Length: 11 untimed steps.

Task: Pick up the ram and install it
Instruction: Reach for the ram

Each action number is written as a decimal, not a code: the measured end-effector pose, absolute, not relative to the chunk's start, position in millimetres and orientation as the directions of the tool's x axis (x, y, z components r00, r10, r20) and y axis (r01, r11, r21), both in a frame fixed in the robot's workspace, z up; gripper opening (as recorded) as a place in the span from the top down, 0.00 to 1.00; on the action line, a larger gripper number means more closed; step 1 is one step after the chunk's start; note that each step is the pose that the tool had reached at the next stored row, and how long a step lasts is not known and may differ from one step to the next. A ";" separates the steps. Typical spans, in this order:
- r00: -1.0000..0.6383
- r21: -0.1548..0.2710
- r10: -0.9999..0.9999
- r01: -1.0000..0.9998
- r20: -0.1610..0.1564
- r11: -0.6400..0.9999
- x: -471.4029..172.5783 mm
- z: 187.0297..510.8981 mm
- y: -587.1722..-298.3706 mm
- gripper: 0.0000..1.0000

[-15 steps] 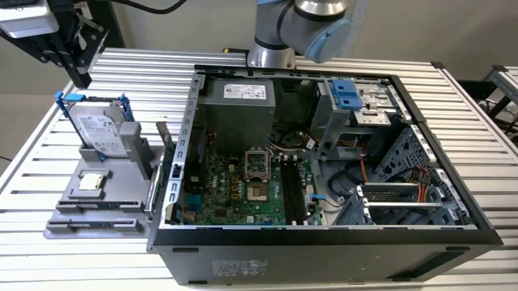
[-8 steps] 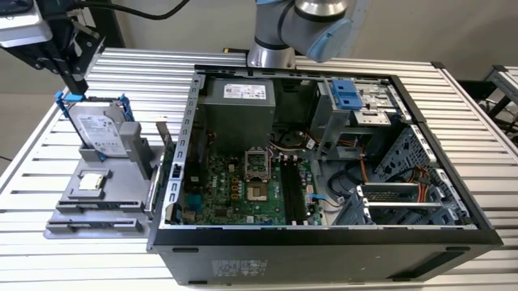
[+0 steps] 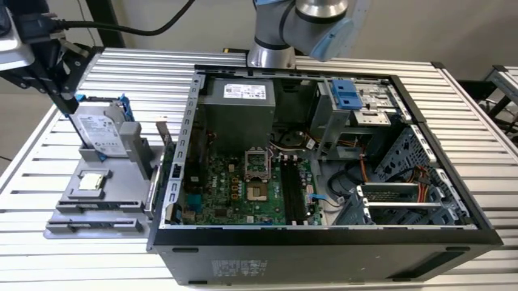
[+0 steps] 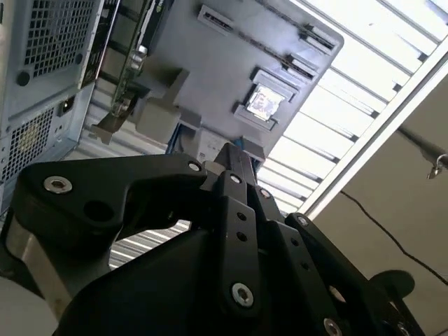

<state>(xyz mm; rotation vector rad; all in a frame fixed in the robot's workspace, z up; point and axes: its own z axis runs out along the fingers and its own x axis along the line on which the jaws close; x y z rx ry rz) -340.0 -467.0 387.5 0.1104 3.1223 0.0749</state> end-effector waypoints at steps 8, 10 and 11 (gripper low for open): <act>-0.997 0.048 0.071 0.070 -0.012 0.996 -340.0 386.8 -494.4 1.00; -0.997 0.048 0.071 0.070 -0.012 0.996 -340.0 386.8 -494.7 1.00; -0.997 0.048 0.071 0.070 -0.012 0.996 -340.0 386.8 -494.8 1.00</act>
